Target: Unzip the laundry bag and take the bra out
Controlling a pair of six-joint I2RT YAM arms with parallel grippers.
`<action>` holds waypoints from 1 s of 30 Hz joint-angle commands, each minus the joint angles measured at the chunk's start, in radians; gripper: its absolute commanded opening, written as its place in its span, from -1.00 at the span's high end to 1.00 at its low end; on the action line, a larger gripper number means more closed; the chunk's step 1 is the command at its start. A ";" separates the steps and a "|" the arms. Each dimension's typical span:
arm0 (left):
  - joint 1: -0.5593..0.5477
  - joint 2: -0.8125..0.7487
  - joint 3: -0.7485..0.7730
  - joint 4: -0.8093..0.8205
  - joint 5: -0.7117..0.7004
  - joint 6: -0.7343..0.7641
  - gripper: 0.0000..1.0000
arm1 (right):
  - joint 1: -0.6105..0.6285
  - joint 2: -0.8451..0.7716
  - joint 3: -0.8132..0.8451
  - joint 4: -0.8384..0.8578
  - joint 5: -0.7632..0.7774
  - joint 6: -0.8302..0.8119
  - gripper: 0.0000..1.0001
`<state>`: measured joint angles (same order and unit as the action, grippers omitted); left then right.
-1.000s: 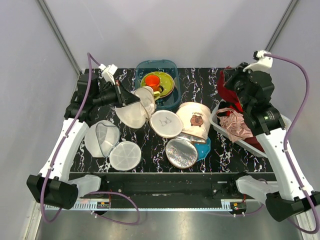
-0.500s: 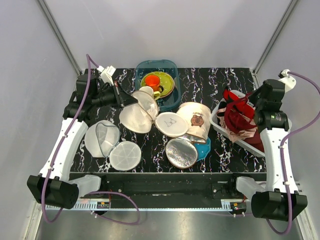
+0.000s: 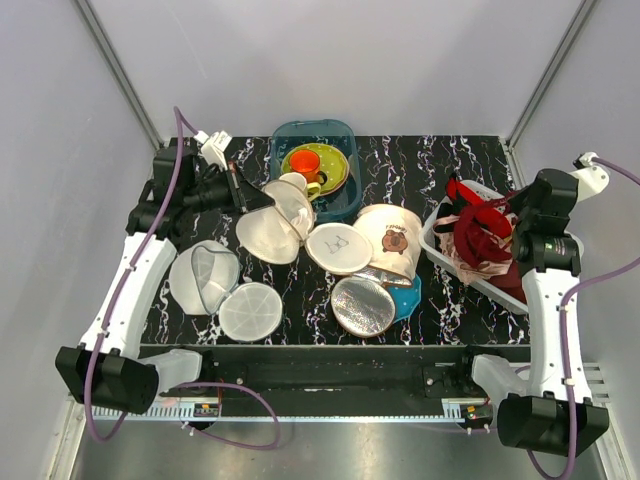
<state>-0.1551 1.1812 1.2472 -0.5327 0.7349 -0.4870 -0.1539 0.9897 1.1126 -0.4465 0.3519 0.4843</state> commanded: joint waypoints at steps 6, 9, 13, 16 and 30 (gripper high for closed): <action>0.012 0.006 0.090 0.000 0.011 0.041 1.00 | -0.053 -0.028 -0.022 0.071 0.042 0.066 1.00; 0.012 0.005 0.069 0.013 0.026 0.030 1.00 | -0.053 -0.028 0.001 0.108 0.001 0.051 1.00; 0.012 -0.002 0.044 0.034 0.027 0.007 1.00 | -0.053 0.029 0.047 0.103 -0.028 0.057 1.00; 0.012 -0.012 0.028 0.043 0.024 0.002 1.00 | -0.053 0.023 0.049 0.107 -0.034 0.071 1.00; 0.012 -0.083 -0.115 0.062 0.014 0.016 1.00 | -0.053 0.003 0.138 0.071 -0.040 0.020 1.00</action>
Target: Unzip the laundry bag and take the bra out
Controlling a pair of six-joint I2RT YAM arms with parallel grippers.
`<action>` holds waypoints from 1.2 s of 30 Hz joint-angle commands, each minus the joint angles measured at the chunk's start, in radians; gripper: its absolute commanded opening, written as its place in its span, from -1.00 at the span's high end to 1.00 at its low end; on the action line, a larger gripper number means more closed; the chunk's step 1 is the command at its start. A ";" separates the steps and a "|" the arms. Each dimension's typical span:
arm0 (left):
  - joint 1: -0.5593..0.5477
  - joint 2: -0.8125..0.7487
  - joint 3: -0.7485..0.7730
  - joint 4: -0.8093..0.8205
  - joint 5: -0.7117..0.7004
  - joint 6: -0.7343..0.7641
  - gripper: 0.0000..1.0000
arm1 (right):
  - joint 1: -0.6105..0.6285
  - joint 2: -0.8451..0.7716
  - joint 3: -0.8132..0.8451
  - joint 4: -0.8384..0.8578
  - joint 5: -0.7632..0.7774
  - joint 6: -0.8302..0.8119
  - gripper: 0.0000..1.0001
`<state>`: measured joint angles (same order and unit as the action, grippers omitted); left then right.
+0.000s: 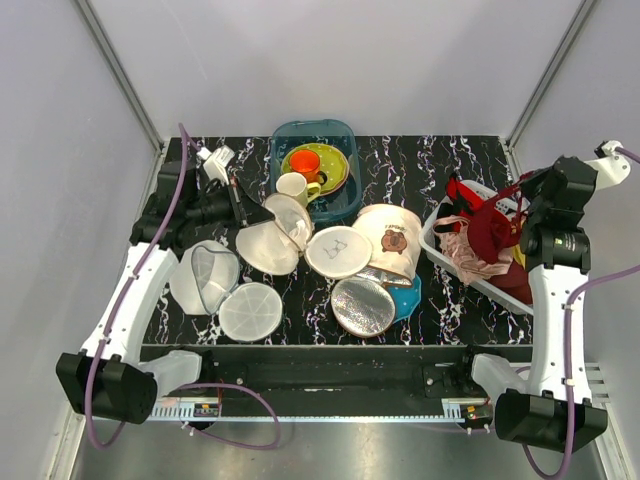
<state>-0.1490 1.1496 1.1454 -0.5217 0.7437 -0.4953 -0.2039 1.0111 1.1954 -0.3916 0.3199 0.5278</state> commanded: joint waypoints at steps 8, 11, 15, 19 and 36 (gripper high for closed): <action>0.006 -0.086 -0.058 -0.018 0.002 0.067 1.00 | -0.003 0.067 0.000 -0.029 0.054 -0.077 1.00; 0.006 -0.102 -0.088 -0.020 -0.006 0.058 1.00 | -0.003 0.072 -0.104 0.017 0.082 -0.074 1.00; 0.006 -0.131 -0.122 -0.020 -0.014 0.046 1.00 | -0.006 0.128 -0.198 0.045 0.058 -0.062 1.00; 0.006 -0.143 -0.141 -0.021 -0.020 0.046 1.00 | -0.006 0.176 -0.252 0.057 0.001 0.029 1.00; 0.006 -0.160 -0.136 -0.044 -0.006 0.049 1.00 | -0.043 0.584 -0.281 0.186 -0.081 0.158 1.00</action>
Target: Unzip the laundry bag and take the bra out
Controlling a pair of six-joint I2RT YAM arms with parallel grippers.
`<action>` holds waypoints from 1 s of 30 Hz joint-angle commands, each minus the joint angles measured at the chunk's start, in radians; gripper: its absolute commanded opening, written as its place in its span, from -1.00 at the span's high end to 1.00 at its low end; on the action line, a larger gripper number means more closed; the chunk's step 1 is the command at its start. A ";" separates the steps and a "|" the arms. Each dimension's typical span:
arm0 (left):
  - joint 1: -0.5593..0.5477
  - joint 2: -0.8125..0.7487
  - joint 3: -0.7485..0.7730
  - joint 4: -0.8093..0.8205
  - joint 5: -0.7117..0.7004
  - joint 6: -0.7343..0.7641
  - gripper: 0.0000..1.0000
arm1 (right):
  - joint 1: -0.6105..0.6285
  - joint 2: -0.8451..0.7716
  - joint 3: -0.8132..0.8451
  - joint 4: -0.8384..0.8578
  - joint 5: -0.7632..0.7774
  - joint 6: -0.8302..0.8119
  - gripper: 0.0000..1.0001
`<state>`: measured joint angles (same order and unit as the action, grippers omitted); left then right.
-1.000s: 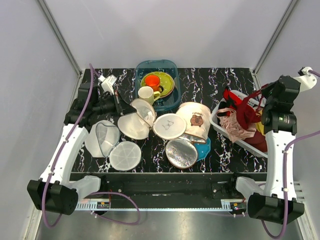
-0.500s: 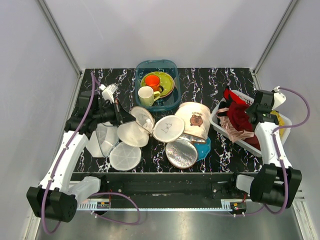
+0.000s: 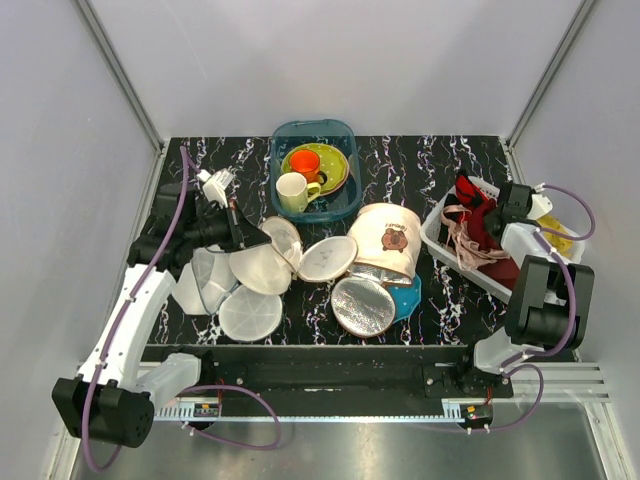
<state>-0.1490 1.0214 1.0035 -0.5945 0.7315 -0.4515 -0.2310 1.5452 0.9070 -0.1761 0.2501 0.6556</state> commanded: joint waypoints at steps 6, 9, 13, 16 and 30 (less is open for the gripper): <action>0.006 -0.034 0.023 0.025 0.003 0.014 1.00 | -0.016 -0.042 0.020 -0.091 -0.015 0.053 0.87; 0.006 -0.034 0.030 0.018 0.005 0.020 1.00 | -0.016 -0.137 0.020 -0.134 -0.025 0.056 0.23; 0.006 -0.043 0.032 0.018 0.005 0.023 1.00 | -0.014 -0.284 0.026 -0.177 -0.054 0.049 -0.16; 0.006 -0.046 0.027 0.022 0.003 0.019 1.00 | -0.016 -0.376 0.038 -0.201 -0.083 0.038 -0.28; 0.006 -0.020 0.030 0.055 0.029 0.010 1.00 | 0.213 -0.475 0.277 -0.332 -0.427 -0.060 -0.53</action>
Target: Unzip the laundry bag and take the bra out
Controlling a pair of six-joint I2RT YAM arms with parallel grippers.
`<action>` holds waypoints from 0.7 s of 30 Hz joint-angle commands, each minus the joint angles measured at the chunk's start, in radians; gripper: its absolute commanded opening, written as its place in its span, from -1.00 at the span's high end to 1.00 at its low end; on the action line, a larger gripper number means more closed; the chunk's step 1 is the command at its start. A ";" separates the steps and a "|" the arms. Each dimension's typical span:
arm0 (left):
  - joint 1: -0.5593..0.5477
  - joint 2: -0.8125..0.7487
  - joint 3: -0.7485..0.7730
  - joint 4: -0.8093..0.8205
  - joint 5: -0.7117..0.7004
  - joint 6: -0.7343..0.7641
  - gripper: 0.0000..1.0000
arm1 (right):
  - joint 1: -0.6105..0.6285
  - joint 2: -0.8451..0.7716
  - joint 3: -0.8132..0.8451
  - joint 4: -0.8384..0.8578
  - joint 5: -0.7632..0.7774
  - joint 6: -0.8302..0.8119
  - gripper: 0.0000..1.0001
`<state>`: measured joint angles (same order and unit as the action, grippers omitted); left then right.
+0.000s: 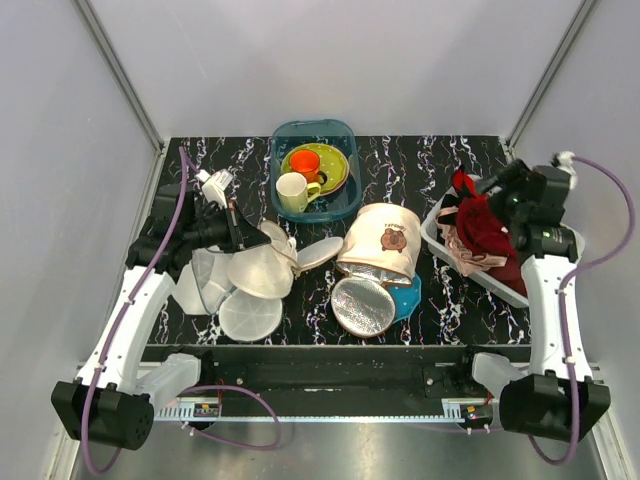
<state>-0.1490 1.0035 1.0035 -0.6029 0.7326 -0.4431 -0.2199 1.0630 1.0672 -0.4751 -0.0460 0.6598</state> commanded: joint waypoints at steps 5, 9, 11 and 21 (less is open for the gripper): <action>0.006 0.001 0.030 0.065 0.028 0.010 1.00 | 0.578 0.109 0.128 0.050 -0.116 -0.025 -0.43; 0.006 0.027 0.040 0.100 0.095 0.014 1.00 | 0.743 0.238 0.138 0.136 -0.193 0.006 -0.42; 0.005 0.049 0.058 0.100 0.146 0.024 1.00 | 0.777 0.305 0.152 0.191 -0.228 0.035 -0.41; 0.000 0.037 0.072 0.080 0.203 0.064 1.00 | 0.899 0.537 0.364 0.181 -0.288 0.058 -0.10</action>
<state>-0.1490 1.0607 1.0317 -0.5735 0.8768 -0.3985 0.6228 1.5711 1.3254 -0.3599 -0.2718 0.6983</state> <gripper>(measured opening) 0.008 0.600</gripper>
